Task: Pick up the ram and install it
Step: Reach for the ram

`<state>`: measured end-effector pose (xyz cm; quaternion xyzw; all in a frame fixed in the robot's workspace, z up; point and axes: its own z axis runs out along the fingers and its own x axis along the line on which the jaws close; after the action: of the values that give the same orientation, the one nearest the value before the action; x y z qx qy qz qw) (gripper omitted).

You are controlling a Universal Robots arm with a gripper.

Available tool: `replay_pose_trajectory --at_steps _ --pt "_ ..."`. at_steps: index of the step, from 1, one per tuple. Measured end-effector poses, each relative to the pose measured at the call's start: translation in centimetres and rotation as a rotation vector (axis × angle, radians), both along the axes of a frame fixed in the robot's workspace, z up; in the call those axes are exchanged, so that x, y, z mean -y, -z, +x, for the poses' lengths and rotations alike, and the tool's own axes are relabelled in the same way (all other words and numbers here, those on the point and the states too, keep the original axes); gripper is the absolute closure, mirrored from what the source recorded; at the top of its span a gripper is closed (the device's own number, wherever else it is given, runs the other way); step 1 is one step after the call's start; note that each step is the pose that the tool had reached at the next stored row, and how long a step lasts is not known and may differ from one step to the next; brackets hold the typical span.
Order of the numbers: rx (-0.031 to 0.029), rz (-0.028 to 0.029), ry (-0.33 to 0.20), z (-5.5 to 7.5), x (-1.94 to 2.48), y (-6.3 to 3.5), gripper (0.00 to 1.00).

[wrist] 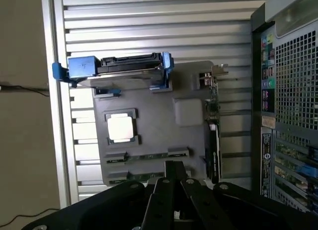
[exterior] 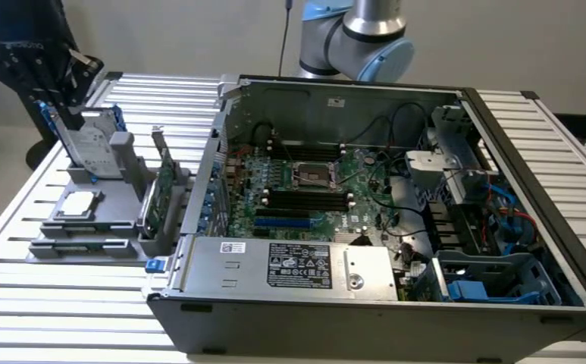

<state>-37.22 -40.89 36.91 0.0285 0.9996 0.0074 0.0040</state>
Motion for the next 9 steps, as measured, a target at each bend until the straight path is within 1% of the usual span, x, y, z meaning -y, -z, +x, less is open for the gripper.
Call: replay_pose_trajectory --at_steps 5,7,9 --pt "0.0 -0.0003 -0.048 -0.15 0.09 0.0 0.89" --pt "0.0 -0.0003 -0.059 -0.24 0.28 0.0 0.89" --pt "0.0001 -0.0002 -0.067 -0.35 0.55 0.0 0.89"
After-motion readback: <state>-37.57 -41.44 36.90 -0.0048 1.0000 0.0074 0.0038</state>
